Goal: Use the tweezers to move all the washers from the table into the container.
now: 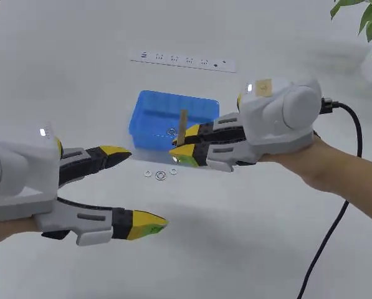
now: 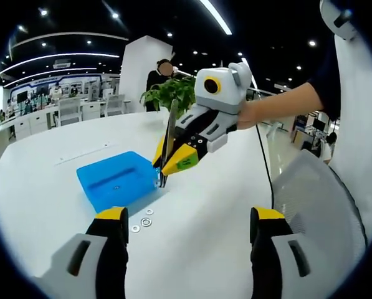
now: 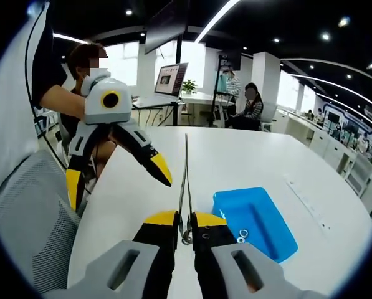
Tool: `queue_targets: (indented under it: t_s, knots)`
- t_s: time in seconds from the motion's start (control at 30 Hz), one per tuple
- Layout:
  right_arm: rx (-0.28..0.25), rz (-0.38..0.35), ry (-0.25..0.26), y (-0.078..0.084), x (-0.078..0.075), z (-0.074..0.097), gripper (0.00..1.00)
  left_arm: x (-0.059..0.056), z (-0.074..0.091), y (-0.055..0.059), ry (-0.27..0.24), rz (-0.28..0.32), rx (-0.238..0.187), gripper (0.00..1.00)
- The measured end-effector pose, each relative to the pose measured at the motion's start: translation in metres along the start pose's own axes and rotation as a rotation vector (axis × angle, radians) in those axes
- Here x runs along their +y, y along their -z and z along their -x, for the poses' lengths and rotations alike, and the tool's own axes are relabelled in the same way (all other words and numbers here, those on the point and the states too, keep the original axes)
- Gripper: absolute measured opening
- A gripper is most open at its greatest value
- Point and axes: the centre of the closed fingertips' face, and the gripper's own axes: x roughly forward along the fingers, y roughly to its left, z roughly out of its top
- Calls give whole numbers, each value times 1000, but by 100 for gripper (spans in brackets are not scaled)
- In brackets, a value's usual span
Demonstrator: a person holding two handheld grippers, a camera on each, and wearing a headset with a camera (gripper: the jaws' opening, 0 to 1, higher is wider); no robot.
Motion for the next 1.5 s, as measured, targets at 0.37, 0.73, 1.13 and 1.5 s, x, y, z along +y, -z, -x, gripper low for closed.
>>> queue_targets:
  t_s: [0.37,0.73,1.13,1.5]
  knots:
    - [-52,1,65,-23,-46,5,9,-3,8,0,-5,62,-46,100]
    - [-59,-112,156,2,-100,-13,9,7,15,2,-50,90,-53,100]
    - [-6,-186,118,39,-101,-37,9,10,16,7,-71,124,-50,99]
    - [-9,-255,118,50,-104,-39,10,9,10,4,-71,137,-56,99]
